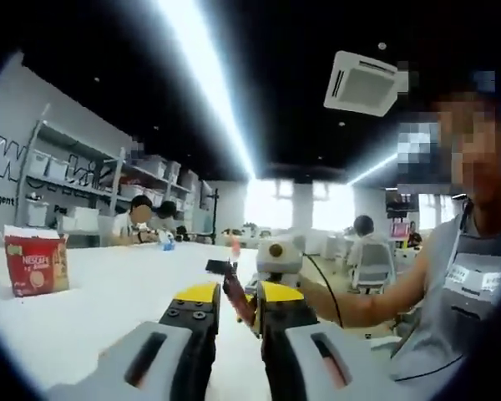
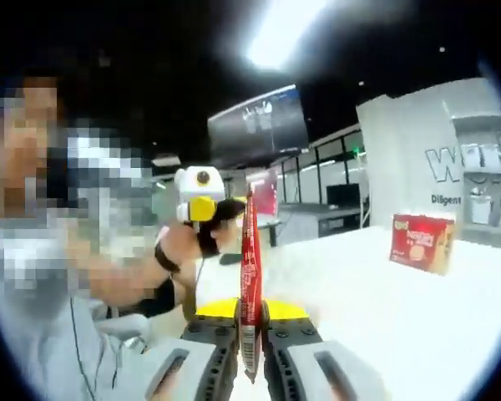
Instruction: Tear open the coffee pouch, take out the coffee, and pour the coffee from the pouch into the cup
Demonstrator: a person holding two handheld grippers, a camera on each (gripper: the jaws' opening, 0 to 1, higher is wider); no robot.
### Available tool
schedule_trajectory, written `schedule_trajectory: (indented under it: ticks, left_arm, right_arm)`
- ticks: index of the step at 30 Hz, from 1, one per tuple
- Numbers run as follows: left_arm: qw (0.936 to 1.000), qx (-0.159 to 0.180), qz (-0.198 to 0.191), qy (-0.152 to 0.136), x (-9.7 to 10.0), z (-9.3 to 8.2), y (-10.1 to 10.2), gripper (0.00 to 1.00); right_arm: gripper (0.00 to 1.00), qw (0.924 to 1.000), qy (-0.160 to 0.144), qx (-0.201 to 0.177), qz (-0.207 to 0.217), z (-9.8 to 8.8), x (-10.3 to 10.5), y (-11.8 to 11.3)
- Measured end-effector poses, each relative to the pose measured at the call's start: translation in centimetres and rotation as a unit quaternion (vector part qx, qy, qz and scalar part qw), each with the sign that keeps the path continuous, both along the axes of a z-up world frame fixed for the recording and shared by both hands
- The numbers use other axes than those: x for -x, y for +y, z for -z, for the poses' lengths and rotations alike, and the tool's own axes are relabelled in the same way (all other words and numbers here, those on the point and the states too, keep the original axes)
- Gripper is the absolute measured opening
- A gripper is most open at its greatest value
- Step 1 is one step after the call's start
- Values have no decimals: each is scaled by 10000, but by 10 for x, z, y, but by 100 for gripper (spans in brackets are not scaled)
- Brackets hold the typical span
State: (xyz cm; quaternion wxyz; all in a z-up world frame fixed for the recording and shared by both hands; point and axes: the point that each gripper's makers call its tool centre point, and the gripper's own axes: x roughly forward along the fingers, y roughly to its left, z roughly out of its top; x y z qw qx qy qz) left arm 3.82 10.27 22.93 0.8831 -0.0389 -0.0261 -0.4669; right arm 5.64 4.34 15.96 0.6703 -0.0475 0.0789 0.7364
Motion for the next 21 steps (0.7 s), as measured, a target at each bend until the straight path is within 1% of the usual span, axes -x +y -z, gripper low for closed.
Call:
schedule_trajectory:
  ticks: [4, 6, 7, 8, 10, 12, 13, 14, 15, 16, 17, 18, 19, 21]
  left_arm:
    - [9989, -455, 13, 112, -21, 2, 4, 26]
    - [9971, -725, 60, 224, -33, 6, 4, 27]
    - [9957, -887, 132, 253, -37, 8, 3, 29]
    - [9941, -1000, 291, 288, -39, 9, -1, 29]
    - [9900, -1224, 534, 450, -40, 14, -8, 29]
    - [9838, -1599, 696, 408, -41, 22, -15, 29]
    - [9818, -1745, 652, 375, -44, 25, -17, 29]
    - [9811, -1806, 591, 368, -47, 26, -18, 29]
    - [9790, -1906, 574, 428, -51, 30, -18, 29]
    - [9776, -1963, 615, 439, -56, 30, -14, 28]
    - [9776, -1964, 626, 427, -56, 30, -15, 27]
    - [9771, -1979, 641, 448, -57, 32, -18, 24]
    - [9763, -2002, 659, 500, -57, 35, -18, 21]
    - [9752, -2035, 702, 505, -56, 39, -20, 20]
  right_arm:
    - [10, 9982, -184, 568, -109, 1, -16, -1]
    - [10, 9950, -380, 897, -199, 4, -21, -2]
    - [10, 9932, -448, 1053, -230, 5, -24, -2]
    - [10, 9913, -532, 1182, -234, 5, -28, -2]
    - [10, 9870, -636, 1436, -335, 5, -33, -3]
    - [10, 9821, -798, 1663, -395, 4, -37, -3]
    - [10, 9792, -877, 1778, -441, 3, -37, -3]
    - [10, 9760, -932, 1903, -506, 3, -38, -4]
    - [10, 9711, -1046, 2066, -577, 3, -39, -3]
    - [10, 9691, -1079, 2137, -602, 3, -40, -3]
    - [10, 9669, -1108, 2209, -637, 3, -40, -3]
    - [10, 9620, -1226, 2335, -703, 4, -41, -2]
    - [10, 9604, -1253, 2384, -710, 4, -42, 1]
    - [10, 9570, -1314, 2460, -794, 4, -39, 4]
